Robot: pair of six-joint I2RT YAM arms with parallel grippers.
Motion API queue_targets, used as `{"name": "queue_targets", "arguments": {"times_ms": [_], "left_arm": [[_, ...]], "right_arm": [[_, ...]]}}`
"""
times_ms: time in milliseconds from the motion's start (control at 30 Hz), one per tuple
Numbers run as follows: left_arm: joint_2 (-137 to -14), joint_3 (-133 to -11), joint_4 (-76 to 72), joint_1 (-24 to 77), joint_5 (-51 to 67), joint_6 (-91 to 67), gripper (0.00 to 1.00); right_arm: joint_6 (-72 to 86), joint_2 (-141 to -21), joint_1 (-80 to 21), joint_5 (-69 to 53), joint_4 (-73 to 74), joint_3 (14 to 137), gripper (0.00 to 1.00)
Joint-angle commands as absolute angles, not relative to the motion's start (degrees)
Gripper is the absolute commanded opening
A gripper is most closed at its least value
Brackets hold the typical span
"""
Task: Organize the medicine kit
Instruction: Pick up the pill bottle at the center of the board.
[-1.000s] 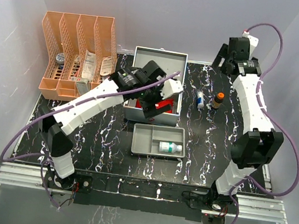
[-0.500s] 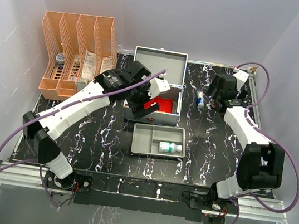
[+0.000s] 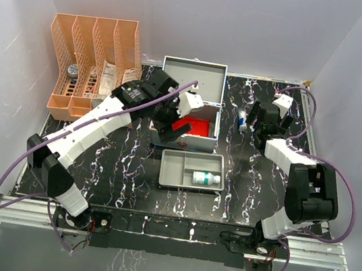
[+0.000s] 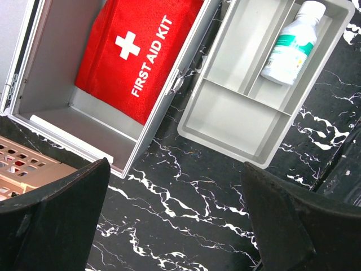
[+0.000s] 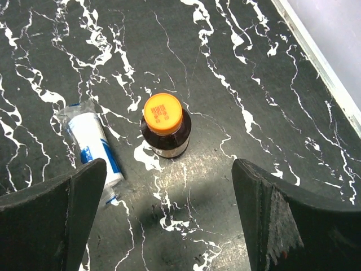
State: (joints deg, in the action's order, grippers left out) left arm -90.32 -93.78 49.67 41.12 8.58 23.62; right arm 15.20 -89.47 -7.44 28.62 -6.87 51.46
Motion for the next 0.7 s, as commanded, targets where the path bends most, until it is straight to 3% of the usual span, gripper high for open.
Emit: {"name": "queue_targets", "arguments": {"times_ms": [0, 667], "left_arm": [[-90.38, -95.83, 50.4, 40.06, 11.95, 24.72, 0.99], [-94.42, -100.17, 55.79, 35.68, 19.07, 29.83, 0.99]], "right_arm": [[14.8, -91.78, -7.56, 29.78, -17.06, 50.41, 0.92], [18.5, -106.74, -5.42, 33.54, -12.58, 59.24, 0.89]]}}
